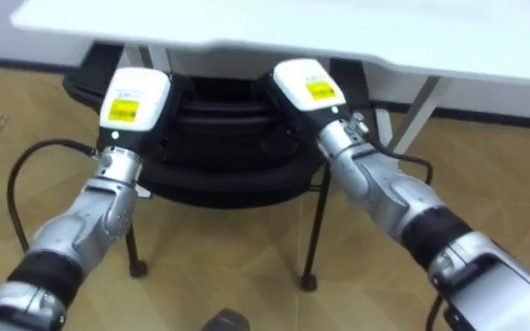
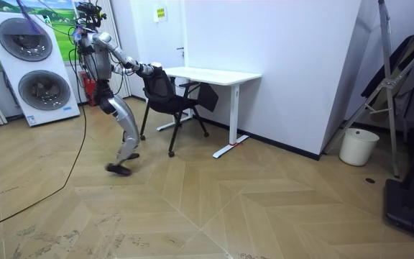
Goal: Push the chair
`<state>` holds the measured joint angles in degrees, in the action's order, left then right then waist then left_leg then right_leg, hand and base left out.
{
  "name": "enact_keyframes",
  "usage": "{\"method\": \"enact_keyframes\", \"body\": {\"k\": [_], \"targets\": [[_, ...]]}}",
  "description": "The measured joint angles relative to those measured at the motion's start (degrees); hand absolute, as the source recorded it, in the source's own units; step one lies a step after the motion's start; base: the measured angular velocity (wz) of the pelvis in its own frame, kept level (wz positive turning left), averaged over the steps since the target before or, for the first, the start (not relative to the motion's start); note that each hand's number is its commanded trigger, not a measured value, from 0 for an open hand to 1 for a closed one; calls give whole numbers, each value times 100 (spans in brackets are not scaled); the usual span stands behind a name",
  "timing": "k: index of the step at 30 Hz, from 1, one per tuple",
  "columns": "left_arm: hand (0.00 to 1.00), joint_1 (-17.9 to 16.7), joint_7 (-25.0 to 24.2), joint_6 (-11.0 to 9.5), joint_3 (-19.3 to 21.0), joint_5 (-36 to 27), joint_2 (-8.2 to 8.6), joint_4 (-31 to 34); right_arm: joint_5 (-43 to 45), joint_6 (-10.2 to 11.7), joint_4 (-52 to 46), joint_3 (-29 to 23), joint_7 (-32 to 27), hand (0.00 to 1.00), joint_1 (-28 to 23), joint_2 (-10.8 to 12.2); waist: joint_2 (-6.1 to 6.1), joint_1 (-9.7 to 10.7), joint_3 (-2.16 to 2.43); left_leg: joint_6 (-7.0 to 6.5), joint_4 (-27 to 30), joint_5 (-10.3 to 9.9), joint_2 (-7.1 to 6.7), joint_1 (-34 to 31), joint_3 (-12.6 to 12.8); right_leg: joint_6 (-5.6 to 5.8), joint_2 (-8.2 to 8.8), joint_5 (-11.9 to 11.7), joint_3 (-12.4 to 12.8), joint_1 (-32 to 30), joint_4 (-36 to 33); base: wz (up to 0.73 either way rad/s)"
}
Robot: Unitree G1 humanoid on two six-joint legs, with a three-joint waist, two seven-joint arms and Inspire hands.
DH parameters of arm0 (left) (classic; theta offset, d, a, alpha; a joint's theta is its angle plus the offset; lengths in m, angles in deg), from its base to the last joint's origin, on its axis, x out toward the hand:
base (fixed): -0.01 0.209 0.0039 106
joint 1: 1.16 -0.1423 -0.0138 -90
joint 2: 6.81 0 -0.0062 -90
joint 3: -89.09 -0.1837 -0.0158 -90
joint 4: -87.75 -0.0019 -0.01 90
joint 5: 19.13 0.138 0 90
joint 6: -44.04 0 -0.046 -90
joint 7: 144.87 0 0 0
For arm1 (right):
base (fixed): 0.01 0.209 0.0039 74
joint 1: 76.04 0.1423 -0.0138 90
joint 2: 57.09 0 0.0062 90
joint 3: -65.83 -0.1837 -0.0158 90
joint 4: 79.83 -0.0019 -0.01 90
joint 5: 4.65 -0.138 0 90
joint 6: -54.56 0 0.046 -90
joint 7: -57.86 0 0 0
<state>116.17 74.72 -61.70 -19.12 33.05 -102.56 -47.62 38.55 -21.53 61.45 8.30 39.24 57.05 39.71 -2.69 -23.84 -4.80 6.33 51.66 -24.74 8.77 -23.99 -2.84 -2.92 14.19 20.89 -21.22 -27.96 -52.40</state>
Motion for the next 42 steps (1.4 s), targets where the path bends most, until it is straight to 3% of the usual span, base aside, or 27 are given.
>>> {"method": "enact_keyframes", "body": {"k": [4,7,9,11,13,15,17,20,21,22,23,24,25,28,30,32,35,36,37,39,42], "targets": [[100,-37,103,194,-115,-2,63,98,-71,22,41,2,93,100,37,-33,40,0,29,71,-101,0,151,-21,149,24,-242,-13,196,-56,107,-9],[100,-119,221,291,-147,18,85,185,-58,60,28,-10,130,100,30,-38,12,105,50,77,-219,15,169,5,246,141,-366,-93,316,-71,255,0],[100,-185,274,337,-211,18,95,178,-53,64,24,-11,170,100,-39,-24,13,145,49,79,-249,73,171,147,327,159,-412,-128,398,24,255,5],[100,-323,277,443,-315,16,87,285,-56,66,-30,-13,202,100,-201,-21,9,154,54,38,-251,18,192,361,367,111,-529,-132,548,191,279,3],[100,-579,342,549,-371,17,84,468,-23,162,-64,-38,201,100,-380,-21,104,224,58,65,-254,-36,249,624,346,46,-743,-114,734,465,407,3],[100,-752,371,593,-406,22,107,559,47,195,-112,-65,211,100,-535,-2,158,356,74,56,-314,-43,185,790,322,55,-722,-109,766,681,498,17],[100,-871,401,622,-405,17,135,598,137,242,-165,-98,212,100,-618,-17,168,385,81,25,-430,-30,103,860,379,164,-710,-196,842,702,585,-2],[100,-931,471,708,-394,21,300,610,267,337,-137,-175,216,100,-630,-65,171,456,84,-158,-764,89,-105,893,479,280,-633,-476,937,674,919,-13],[100,-937,484,716,-392,27,357,606,348,374,-140,-239,226,82,-632,-83,168,459,84,-219,-903,152,-158,888,558,325,-622,-617,1001,652,1092,-18],[80,-936,490,733,-373,35,399,603,426,395,-138,-292,226,20,-625,-92,168,487,86,-270,-1012,245,-177,858,636,354,-622,-778,1034,633,1278,-18],[67,-935,490,741,-350,59,421,603,455,406,-135,-319,226,4,-620,-93,171,498,87,-281,-1063,290,-184,844,665,361,-624,-852,1041,632,1371,-12],[13,-921,490,739,-277,145,474,586,507,431,-130,-381,226,0,-618,-99,167,534,86,-326,-1154,368,-229,820,683,353,-616,-1012,1060,634,1540,-8],[0,-921,489,739,-245,181,509,576,571,444,-122,-432,226,0,-626,-89,161,574,90,-357,-1237,431,-257,817,741,394,-606,-1130,1092,647,1685,-6],[0,-919,486,767,-202,196,559,568,549,428,-134,-544,294,0,-635,-55,134,693,106,-474,-1413,552,-337,791,812,514,-585,-1373,1145,707,2047,-7],[0,-915,444,774,-55,187,656,568,260,427,-184,-752,499,0,-659,-30,90,727,140,-564,-1536,627,-341,779,946,538,-572,-1553,1182,718,2268,-18],[0,-916,365,782,130,174,744,563,-59,424,-191,-886,672,0,-685,-19,57,775,142,-588,-1660,714,-342,840,1065,546,-548,-1701,1180,787,2428,-18],[0,-916,59,801,238,65,795,538,-327,336,-199,-966,870,0,-844,-14,-27,875,178,-614,-1842,753,-141,1039,1391,548,-527,-1739,1147,1003,2565,5],[0,-915,-38,811,229,-30,765,551,-415,326,-206,-965,912,0,-887,-12,-57,950,199,-580,-1873,770,-1,1099,1593,563,-504,-1611,1061,1023,2356,25],[0,-920,-184,845,233,-92,751,600,-550,293,-251,-985,982,0,-959,-14,-169,957,273,-503,-1962,813,85,1192,1795,418,-497,-1360,906,1035,2110,28],[0,-934,-362,916,264,-198,749,637,-689,188,-358,-1084,1051,0,-1029,-15,-147,969,309,-418,-2071,871,11,1290,1709,396,-571,-1327,888,1083,2346,0],[0,-962,-561,978,528,-377,683,896,-783,-29,-729,-1400,1190,0,-1075,-64,-132,1029,322,-406,-2468,1102,-202,1298,1256,353,-814,-1731,946,1276,3073,-23]]}}
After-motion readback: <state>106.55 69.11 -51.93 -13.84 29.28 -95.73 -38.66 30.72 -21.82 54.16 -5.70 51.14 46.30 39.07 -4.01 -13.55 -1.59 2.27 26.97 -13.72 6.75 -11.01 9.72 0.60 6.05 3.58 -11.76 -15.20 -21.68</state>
